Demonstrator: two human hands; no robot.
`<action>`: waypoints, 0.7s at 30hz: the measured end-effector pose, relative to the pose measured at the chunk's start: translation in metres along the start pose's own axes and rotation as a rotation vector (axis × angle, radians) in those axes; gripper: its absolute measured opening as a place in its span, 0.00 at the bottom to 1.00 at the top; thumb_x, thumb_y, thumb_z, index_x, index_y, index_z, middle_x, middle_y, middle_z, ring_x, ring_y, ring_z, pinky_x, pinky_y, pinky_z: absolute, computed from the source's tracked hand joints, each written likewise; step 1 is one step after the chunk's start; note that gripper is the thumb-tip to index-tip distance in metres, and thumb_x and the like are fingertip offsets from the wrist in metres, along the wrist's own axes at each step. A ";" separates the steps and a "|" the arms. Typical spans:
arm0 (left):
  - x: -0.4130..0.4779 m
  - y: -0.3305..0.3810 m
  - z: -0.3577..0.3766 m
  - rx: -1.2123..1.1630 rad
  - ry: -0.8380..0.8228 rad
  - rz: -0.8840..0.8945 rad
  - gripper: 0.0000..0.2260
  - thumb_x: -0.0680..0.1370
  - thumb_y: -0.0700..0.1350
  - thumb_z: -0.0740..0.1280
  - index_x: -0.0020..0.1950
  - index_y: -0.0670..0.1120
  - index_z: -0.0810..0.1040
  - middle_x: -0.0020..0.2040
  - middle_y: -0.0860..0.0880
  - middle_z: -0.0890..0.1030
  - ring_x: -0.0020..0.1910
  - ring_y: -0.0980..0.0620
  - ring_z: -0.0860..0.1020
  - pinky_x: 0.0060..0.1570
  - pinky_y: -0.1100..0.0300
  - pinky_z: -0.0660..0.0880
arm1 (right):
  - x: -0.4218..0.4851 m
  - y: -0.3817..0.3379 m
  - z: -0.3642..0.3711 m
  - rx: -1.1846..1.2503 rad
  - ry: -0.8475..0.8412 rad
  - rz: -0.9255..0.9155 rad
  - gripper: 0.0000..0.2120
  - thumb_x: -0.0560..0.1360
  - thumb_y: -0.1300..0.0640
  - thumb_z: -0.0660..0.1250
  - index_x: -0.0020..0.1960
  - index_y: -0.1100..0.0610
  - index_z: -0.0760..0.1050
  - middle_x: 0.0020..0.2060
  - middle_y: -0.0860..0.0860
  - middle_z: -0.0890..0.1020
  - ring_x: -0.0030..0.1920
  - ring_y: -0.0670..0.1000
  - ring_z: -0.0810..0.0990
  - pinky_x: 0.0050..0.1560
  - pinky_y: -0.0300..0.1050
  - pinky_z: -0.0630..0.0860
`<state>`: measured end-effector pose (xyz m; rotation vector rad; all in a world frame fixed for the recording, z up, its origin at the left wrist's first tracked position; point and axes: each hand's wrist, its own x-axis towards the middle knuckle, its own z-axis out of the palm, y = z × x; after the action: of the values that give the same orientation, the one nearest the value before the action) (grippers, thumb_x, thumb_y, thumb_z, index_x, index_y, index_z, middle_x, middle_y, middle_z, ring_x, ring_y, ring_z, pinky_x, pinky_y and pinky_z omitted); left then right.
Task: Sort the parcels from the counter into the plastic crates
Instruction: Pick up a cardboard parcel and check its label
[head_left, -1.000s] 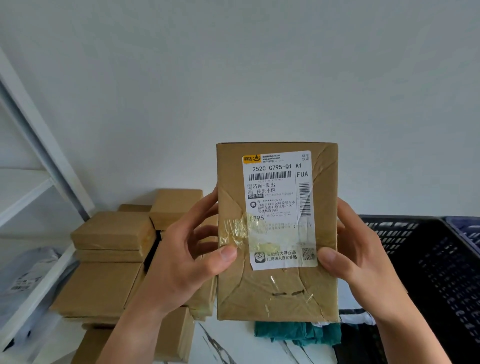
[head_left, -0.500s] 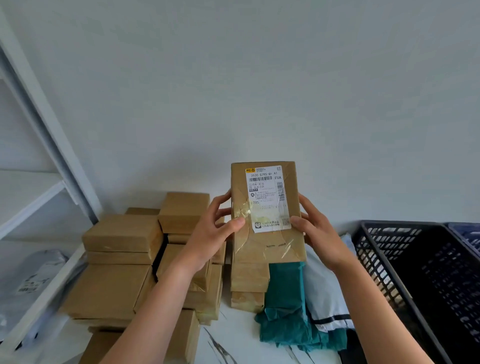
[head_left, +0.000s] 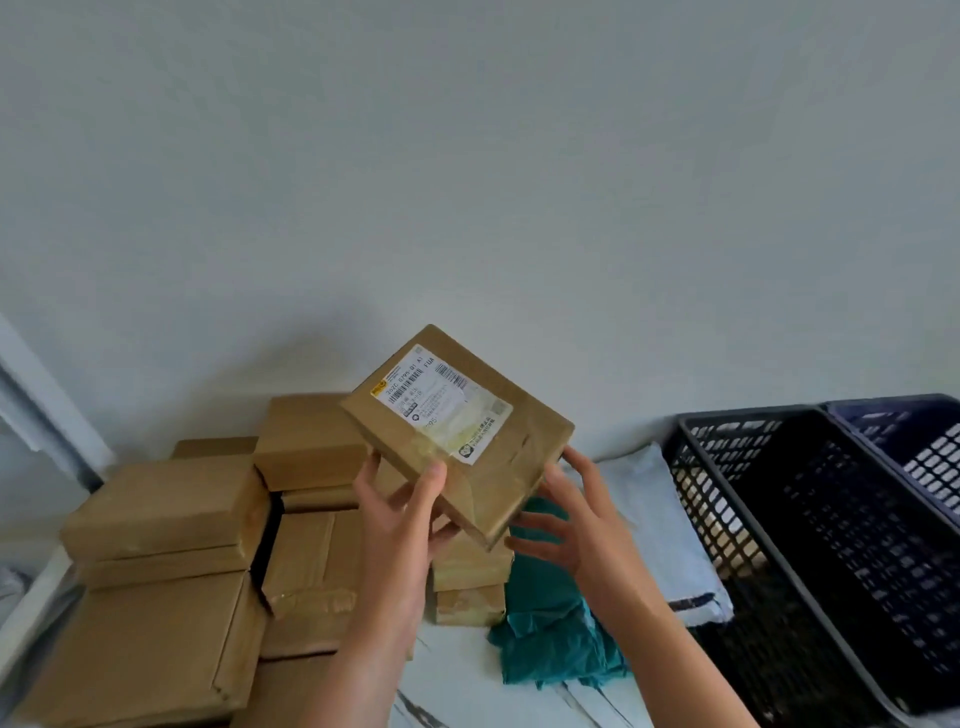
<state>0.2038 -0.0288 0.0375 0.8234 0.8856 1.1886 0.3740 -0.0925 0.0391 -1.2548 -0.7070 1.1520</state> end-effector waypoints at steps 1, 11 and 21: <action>-0.002 -0.008 0.006 0.014 -0.006 -0.012 0.38 0.71 0.56 0.78 0.77 0.60 0.64 0.57 0.53 0.86 0.57 0.50 0.86 0.53 0.46 0.84 | -0.002 0.001 -0.004 0.004 0.051 -0.006 0.39 0.67 0.33 0.78 0.73 0.41 0.69 0.58 0.52 0.86 0.55 0.62 0.87 0.56 0.64 0.83; -0.006 -0.080 0.125 0.175 -0.110 -0.026 0.43 0.65 0.66 0.80 0.75 0.63 0.64 0.67 0.51 0.82 0.64 0.50 0.83 0.56 0.45 0.84 | 0.002 -0.021 -0.133 0.061 0.244 -0.012 0.37 0.67 0.38 0.75 0.72 0.44 0.69 0.58 0.53 0.86 0.52 0.61 0.88 0.54 0.63 0.85; -0.012 -0.204 0.346 0.607 -0.430 -0.027 0.25 0.76 0.70 0.70 0.70 0.70 0.68 0.65 0.64 0.81 0.63 0.67 0.79 0.60 0.66 0.77 | 0.009 -0.051 -0.383 0.065 0.502 0.003 0.34 0.73 0.41 0.74 0.75 0.46 0.66 0.57 0.52 0.86 0.49 0.57 0.89 0.52 0.56 0.85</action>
<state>0.5976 -0.1021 0.0053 1.4865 0.8967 0.6693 0.7386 -0.2140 0.0002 -1.4153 -0.2894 0.8044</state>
